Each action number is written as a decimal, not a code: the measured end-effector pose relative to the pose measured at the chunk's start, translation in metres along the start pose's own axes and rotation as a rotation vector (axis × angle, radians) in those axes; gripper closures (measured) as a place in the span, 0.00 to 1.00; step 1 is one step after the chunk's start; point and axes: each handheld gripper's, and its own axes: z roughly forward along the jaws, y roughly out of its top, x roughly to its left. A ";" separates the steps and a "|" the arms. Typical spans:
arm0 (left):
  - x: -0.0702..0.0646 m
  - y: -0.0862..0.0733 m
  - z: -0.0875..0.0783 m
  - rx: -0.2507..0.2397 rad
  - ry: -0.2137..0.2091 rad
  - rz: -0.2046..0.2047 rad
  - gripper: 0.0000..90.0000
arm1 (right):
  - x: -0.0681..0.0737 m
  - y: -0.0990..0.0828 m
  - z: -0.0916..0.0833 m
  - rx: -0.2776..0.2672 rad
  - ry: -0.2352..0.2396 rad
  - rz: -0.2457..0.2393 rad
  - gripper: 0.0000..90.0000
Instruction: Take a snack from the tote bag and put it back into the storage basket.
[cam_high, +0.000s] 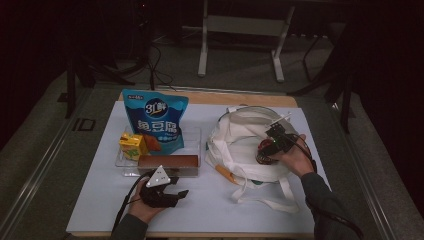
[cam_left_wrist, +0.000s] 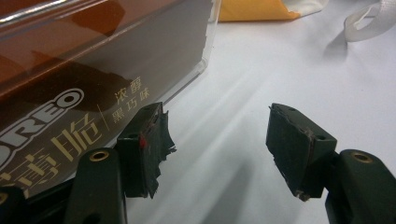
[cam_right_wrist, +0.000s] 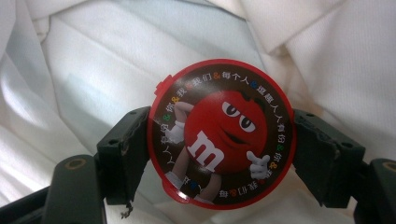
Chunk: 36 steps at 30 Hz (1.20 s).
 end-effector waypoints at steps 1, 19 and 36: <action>0.000 0.000 0.000 0.000 0.000 0.000 0.42 | 0.001 0.001 0.000 0.002 0.000 0.001 0.28; 0.000 0.000 0.000 0.000 -0.001 0.001 0.42 | 0.013 0.001 0.011 0.066 0.038 -0.175 0.26; 0.000 0.000 0.000 0.001 -0.002 0.001 0.42 | 0.013 0.003 0.012 0.058 0.048 -0.163 0.28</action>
